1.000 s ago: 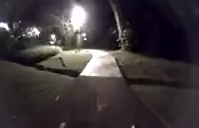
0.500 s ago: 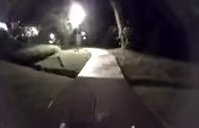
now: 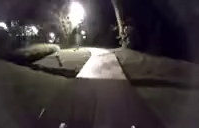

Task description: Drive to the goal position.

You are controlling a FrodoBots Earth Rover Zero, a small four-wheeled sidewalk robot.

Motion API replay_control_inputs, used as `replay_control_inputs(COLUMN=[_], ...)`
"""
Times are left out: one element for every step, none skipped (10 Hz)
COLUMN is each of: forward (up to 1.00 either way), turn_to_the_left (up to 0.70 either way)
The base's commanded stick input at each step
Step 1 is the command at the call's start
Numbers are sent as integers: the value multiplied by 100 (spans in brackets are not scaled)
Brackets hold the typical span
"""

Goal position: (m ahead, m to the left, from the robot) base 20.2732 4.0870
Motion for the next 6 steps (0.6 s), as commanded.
replay_control_inputs(forward=[45, 45, 45, 45, 45, 45], turn_to_the_left=[0, 0, 0, 0, 0, 0])
